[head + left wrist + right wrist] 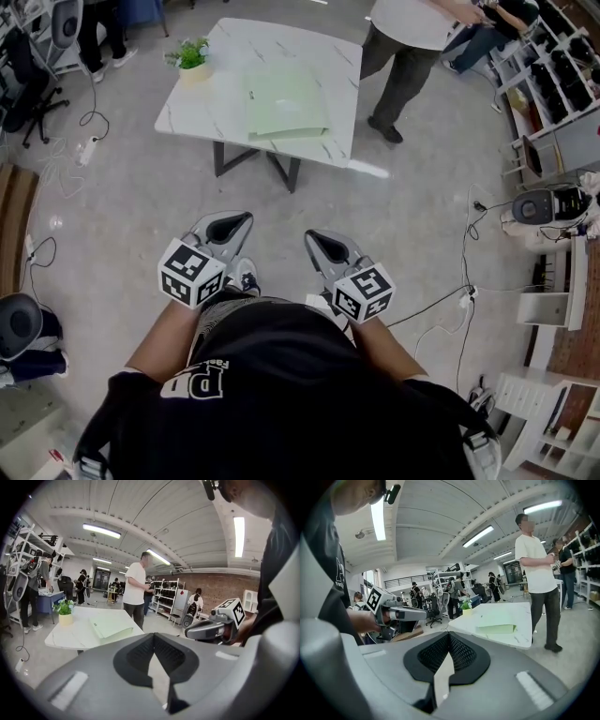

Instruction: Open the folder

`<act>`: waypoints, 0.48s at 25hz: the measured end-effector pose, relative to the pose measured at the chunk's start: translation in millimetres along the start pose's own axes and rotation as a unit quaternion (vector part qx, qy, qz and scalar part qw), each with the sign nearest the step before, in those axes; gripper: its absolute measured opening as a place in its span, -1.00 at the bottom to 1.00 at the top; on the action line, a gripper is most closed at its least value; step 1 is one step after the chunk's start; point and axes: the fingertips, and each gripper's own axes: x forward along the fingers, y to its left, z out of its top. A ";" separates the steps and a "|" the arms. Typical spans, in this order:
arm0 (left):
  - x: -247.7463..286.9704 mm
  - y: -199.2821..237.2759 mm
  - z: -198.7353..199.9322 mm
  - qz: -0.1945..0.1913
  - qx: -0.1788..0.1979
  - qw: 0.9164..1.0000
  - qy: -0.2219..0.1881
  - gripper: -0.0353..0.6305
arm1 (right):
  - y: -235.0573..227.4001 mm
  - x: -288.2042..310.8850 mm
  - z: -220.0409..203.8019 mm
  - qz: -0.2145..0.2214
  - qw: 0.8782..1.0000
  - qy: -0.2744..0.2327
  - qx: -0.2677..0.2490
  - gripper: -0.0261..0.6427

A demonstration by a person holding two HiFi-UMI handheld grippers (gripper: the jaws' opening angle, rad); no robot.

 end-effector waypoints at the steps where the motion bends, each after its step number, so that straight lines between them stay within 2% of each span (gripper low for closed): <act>1: 3.5 8.8 3.6 -0.001 0.001 1.000 0.001 -0.73 | -4.0 7.5 3.4 -0.002 1.000 0.000 0.001 -0.92; 12: 25.2 90.1 22.0 -0.023 0.007 1.000 0.009 -0.73 | -27.2 83.4 30.5 -0.026 1.000 0.006 0.002 -0.92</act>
